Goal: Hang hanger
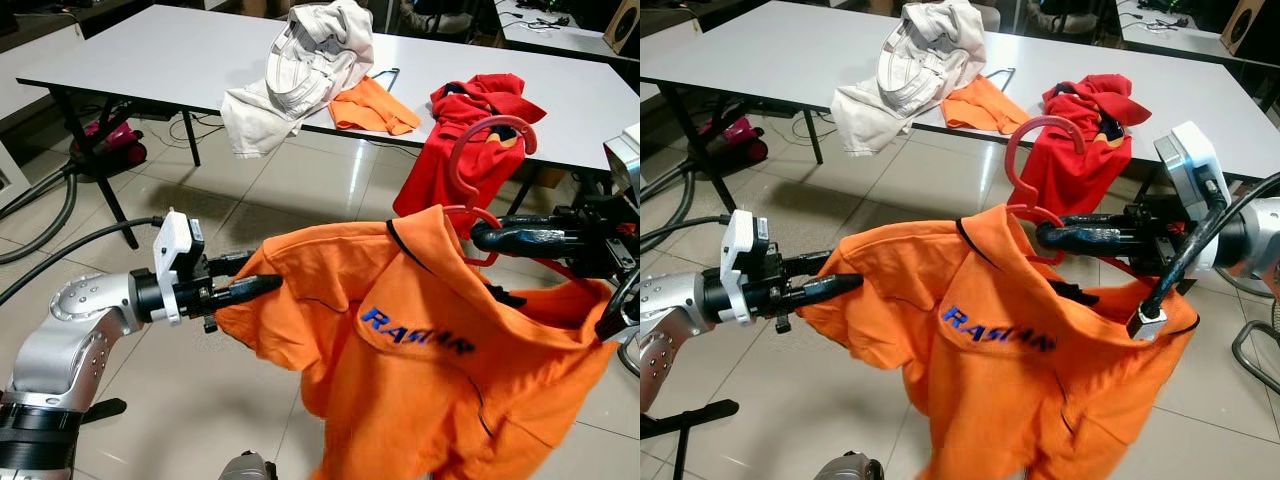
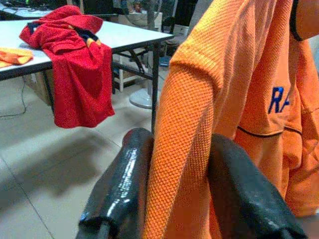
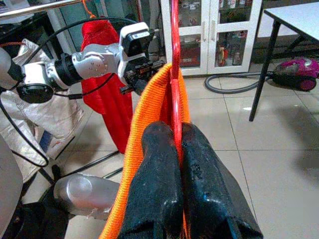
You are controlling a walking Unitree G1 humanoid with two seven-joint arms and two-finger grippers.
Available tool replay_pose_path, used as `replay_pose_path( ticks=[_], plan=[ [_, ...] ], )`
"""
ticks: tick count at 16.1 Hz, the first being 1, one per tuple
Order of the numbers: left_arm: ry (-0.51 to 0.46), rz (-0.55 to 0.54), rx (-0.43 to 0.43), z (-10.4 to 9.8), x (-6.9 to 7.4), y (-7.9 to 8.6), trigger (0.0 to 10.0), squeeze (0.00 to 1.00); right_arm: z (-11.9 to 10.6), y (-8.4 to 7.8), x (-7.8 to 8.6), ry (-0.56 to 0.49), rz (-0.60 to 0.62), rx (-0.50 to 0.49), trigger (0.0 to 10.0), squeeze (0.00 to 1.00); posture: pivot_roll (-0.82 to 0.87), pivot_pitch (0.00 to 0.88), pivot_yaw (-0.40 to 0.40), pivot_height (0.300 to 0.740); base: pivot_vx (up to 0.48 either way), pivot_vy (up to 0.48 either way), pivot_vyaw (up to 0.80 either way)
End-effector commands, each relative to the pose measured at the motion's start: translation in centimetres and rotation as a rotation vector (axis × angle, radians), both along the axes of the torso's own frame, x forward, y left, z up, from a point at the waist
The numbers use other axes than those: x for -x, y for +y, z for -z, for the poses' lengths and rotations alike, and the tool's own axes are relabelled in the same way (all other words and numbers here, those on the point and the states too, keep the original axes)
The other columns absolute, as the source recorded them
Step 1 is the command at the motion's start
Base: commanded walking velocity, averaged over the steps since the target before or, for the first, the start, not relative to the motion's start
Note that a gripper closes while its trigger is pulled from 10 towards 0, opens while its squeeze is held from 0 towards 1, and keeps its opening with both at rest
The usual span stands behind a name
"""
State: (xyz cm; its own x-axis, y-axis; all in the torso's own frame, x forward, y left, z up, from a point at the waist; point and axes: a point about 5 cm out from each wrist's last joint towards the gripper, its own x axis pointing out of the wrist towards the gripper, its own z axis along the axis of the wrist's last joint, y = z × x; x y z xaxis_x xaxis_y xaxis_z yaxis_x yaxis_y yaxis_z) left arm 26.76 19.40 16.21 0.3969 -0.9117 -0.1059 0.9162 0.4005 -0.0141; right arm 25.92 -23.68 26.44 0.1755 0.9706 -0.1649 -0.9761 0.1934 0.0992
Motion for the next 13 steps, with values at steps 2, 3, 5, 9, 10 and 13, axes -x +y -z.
replay_pose_path(
  ticks=[2,3,5,9,10,13],
  plan=[
    [0.009,0.003,0.017,0.1,0.1,0.1,0.0,0.00,-1.3,-0.4,0.1,-0.059,-0.004,-0.016,10.0,0.00,-0.02,0.023,-0.002,0.740,0.000,0.000,0.00],
    [0.010,0.001,0.022,0.1,0.1,0.1,0.0,0.00,-1.3,-0.3,0.1,-0.059,-0.005,-0.017,10.0,0.00,-0.02,0.023,-0.002,0.740,0.000,0.000,0.00],
    [0.014,-0.004,0.044,0.1,0.0,0.1,0.0,0.00,-1.3,-0.2,-0.1,-0.061,-0.005,-0.019,10.0,0.00,-0.02,0.017,-0.009,0.740,0.000,0.000,0.00],
    [0.040,-0.012,0.066,0.2,0.1,0.3,0.0,0.00,-1.2,-0.1,-0.2,-0.060,-0.005,-0.020,10.0,0.00,-0.02,0.019,-0.011,0.740,0.000,0.000,0.00],
    [0.042,-0.015,0.069,0.3,0.1,0.4,0.0,0.00,-1.2,-0.1,-0.3,-0.060,-0.005,-0.021,10.0,0.00,-0.02,0.019,-0.013,0.740,0.000,0.000,0.00],
    [0.030,-0.064,0.074,0.2,-0.1,1.1,0.0,0.00,-1.2,-0.2,-0.5,-0.067,0.005,-0.020,10.0,0.00,-0.01,0.013,-0.018,0.740,0.000,0.000,0.00]
  ],
)
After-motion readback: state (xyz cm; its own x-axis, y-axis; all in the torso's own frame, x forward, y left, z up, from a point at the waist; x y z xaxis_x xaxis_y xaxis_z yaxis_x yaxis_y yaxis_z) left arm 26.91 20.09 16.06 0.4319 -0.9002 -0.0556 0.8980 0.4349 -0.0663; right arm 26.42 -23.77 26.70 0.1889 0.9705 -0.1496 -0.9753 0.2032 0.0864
